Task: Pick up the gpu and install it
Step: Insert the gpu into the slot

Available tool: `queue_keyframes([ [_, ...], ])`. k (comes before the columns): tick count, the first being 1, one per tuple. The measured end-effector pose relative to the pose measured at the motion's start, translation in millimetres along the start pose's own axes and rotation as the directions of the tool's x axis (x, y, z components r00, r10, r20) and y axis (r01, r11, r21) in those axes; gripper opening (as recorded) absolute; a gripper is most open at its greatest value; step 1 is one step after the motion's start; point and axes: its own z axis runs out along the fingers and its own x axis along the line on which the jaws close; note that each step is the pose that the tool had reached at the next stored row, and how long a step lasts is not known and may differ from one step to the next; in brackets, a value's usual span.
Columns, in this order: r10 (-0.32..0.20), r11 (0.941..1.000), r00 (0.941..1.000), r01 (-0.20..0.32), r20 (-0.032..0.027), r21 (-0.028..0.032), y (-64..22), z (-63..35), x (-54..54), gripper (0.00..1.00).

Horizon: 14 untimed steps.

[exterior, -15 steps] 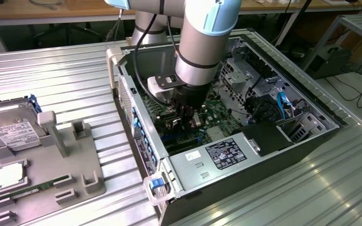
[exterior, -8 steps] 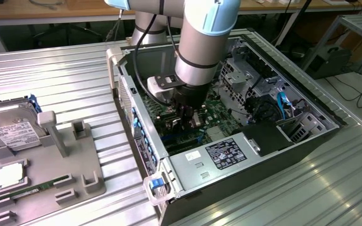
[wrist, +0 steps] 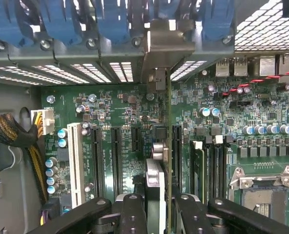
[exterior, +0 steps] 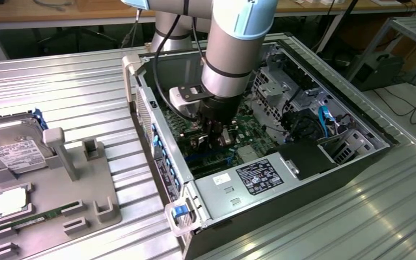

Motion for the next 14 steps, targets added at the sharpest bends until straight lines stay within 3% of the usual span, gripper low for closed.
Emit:
queue_keyframes([
  [2,-0.001,1.0,1.0,0.001,-0.0001,-0.0034,-0.1,0.1,0.0,0.28],
  [3,-0.004,0.9999,1.0,0.004,-0.0003,-0.0107,-0.4,0.2,0.0,0.28],
  [4,-0.006,0.9999,1.0,0.006,-0.0006,-0.0134,-0.6,0.2,0.0,0.28],
  [14,-0.011,0.9998,0.9999,0.011,-0.0007,-0.0146,-4.0,0.8,0.0,0.28],
])
